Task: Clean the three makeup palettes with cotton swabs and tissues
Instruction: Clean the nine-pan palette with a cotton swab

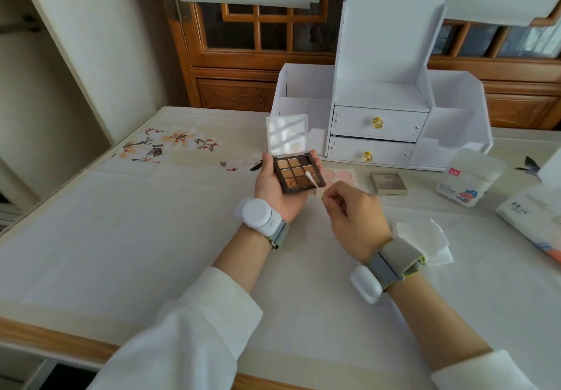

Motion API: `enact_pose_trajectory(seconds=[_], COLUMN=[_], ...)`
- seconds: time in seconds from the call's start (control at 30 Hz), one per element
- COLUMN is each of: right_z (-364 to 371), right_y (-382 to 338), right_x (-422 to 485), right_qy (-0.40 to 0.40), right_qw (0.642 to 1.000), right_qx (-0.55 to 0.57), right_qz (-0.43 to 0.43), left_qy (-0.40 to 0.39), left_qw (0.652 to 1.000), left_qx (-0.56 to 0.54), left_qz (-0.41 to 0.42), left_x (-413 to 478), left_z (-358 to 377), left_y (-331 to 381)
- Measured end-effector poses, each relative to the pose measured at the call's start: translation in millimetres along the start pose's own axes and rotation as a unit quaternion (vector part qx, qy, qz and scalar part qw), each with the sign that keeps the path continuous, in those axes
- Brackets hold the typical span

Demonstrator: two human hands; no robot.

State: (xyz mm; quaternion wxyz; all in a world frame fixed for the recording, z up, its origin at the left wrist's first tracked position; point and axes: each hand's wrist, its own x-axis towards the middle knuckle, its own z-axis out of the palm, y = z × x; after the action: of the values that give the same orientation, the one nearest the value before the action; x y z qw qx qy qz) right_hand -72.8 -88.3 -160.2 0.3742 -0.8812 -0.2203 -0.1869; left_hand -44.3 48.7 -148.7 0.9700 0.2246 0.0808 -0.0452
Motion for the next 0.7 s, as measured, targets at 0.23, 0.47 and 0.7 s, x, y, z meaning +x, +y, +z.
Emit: enact_pose_trajectory(seconds=[0.23, 0.47, 0.7], right_z=[-15.1, -24.2, -22.1], right_y=[18.8, 29.8, 33.7], right_x=[9.6, 12.1, 13.0], right_qy=[0.12, 0.115, 0.105], right_qw=[0.991, 0.991, 0.989], right_qx=[-0.037, -0.05, -0.072], right_qz=[-0.042, -0.05, -0.076], left_qy=[-0.014, -0.045, -0.076], left_qw=[0.982, 0.971, 0.962], left_qx=[0.161, 0.179, 0.205], left_qz=[-0.102, -0.15, -0.161], left_x=[-12.2, -11.6, -9.6], left_z=[7.1, 4.0, 0.4], left_y=[-9.7, -8.8, -9.5])
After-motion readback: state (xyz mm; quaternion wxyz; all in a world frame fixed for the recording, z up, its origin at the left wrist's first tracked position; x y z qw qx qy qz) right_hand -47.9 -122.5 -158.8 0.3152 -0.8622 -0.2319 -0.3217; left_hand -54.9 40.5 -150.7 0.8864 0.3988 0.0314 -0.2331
